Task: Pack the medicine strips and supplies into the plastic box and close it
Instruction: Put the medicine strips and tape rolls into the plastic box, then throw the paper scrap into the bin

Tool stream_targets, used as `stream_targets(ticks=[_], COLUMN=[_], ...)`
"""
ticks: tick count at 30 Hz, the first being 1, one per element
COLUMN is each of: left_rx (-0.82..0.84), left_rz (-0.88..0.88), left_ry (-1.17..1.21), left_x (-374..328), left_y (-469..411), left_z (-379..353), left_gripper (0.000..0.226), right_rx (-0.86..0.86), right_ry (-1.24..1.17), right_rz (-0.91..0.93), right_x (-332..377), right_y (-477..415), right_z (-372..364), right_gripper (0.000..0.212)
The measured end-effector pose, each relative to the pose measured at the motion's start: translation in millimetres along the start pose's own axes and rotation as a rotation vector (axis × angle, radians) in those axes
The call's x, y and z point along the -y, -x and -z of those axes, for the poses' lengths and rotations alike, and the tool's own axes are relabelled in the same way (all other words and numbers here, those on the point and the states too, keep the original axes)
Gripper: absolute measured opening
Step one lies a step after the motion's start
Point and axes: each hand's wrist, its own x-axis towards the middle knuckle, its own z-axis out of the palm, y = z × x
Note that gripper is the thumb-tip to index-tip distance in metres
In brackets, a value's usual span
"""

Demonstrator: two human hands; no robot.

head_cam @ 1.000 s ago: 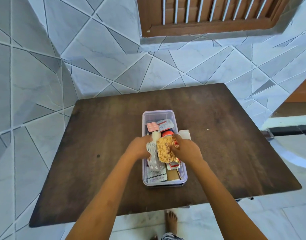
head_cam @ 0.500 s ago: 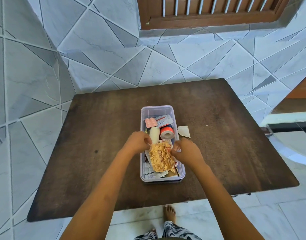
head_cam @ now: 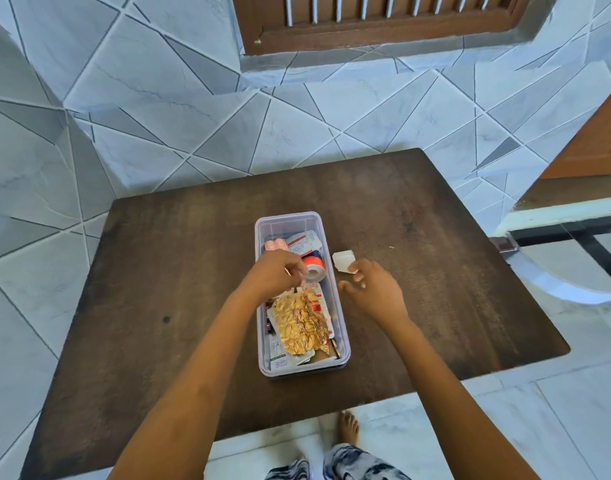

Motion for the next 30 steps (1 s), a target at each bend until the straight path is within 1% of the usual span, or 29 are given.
stream_targets(ticks=[4,7,8,10,12,13,16,19,21,22,24,26,28,30], left_rx=[-0.079,-0.091,-0.062,0.047,0.148,0.169,0.165,0.138,0.125,0.103,0.026,-0.107,-0.217,-0.266], left_rz=[-0.106,-0.125,-0.112,-0.077,-0.013,0.024,0.094,0.111,0.143,0.164,0.193,0.152,0.132,0.136], left_ry=[0.000,-0.033,-0.090,-0.292,-0.499,-0.568,-0.692,-0.742,-0.678,-0.592,-0.358,-0.121,0.106,0.278], left_x=[-34,-57,-62,-70,-73,-72,-75,-81,-85,-86,-90,-97,-103,-117], left_y=[-34,-66,-78,-103,-121,-127,-139,-143,-145,-145,-144,-137,-129,-124], left_z=[-12,-33,-41,-61,-78,-84,-94,-95,-93,-92,-91,-94,-103,-116], left_gripper=[0.017,0.021,0.023,0.033,0.042,0.044,0.048,0.040,0.030,0.028,0.026,0.022,0.015,0.011], right_rx=[-0.059,-0.070,-0.066,-0.027,0.019,0.029,0.052,0.092,0.105,0.103,0.075,0.009,-0.055,-0.099], right_ry=[-0.030,-0.058,-0.064,-0.054,-0.047,-0.046,-0.055,-0.057,-0.062,-0.068,-0.083,-0.092,-0.126,-0.149], right_rz=[-0.016,-0.025,-0.021,-0.012,0.003,0.013,0.029,0.044,0.048,0.046,0.037,0.018,-0.041,-0.097], right_x=[-26,-46,-52,-65,-78,-82,-99,-108,-112,-114,-118,-124,-132,-144], right_y=[-14,-25,-29,-39,-49,-53,-65,-70,-69,-68,-63,-56,-45,-33], right_z=[20,33,35,41,45,46,49,50,52,54,63,74,87,105], right_gripper=[0.030,0.029,0.029,0.029,0.030,0.030,0.030,0.030,0.032,0.034,0.036,0.036,0.035,0.036])
